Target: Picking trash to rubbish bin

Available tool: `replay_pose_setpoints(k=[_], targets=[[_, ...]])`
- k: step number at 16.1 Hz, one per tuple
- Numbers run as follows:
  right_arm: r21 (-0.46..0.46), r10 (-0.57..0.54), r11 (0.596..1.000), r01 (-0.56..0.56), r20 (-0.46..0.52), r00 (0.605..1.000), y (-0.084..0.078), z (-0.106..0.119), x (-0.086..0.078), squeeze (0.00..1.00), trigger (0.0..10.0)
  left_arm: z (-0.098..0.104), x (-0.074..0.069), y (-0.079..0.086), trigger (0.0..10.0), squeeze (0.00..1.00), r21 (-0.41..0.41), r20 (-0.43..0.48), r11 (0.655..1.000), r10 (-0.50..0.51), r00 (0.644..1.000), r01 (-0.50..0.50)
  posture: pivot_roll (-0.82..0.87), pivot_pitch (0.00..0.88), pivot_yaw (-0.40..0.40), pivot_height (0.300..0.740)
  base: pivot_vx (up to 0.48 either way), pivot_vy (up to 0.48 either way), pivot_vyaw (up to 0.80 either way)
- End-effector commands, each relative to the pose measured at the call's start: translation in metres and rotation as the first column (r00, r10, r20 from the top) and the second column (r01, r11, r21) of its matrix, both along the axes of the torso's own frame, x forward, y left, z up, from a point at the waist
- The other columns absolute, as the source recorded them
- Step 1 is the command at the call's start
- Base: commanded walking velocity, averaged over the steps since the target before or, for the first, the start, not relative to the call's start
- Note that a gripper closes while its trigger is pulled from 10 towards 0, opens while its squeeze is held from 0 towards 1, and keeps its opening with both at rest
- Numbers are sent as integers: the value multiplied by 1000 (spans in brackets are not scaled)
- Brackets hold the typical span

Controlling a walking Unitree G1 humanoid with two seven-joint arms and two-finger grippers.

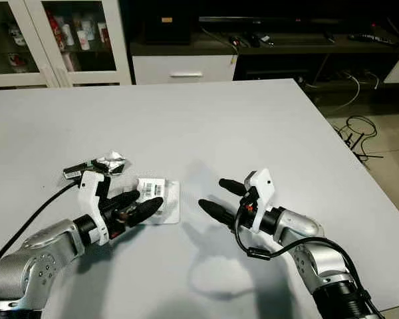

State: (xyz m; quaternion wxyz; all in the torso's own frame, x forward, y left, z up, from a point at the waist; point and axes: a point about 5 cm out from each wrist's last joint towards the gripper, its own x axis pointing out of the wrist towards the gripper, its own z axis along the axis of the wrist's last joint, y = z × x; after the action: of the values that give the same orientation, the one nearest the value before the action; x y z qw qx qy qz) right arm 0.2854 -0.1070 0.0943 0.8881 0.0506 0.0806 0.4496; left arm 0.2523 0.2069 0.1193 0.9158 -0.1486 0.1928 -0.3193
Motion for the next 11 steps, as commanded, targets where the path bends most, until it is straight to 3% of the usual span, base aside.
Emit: replay_pose_setpoints(k=[1,6,11], targets=[[6,-13,1000,13,3,1000,-3,2,-1,0,10000,-1,-1,6,10000,0,32,-10,999,20,1000,-20,16,73,-45,740,0,0,0],[7,-9,1000,9,-2,1000,-2,1,-1,0,10000,11,-10,27,10000,0,48,9,998,46,999,-46,29,77,-48,740,0,0,0],[5,-6,1000,6,-4,1000,-2,0,-1,0,10000,15,-15,34,10000,0,47,8,997,66,998,-67,31,77,-51,740,0,0,0]])
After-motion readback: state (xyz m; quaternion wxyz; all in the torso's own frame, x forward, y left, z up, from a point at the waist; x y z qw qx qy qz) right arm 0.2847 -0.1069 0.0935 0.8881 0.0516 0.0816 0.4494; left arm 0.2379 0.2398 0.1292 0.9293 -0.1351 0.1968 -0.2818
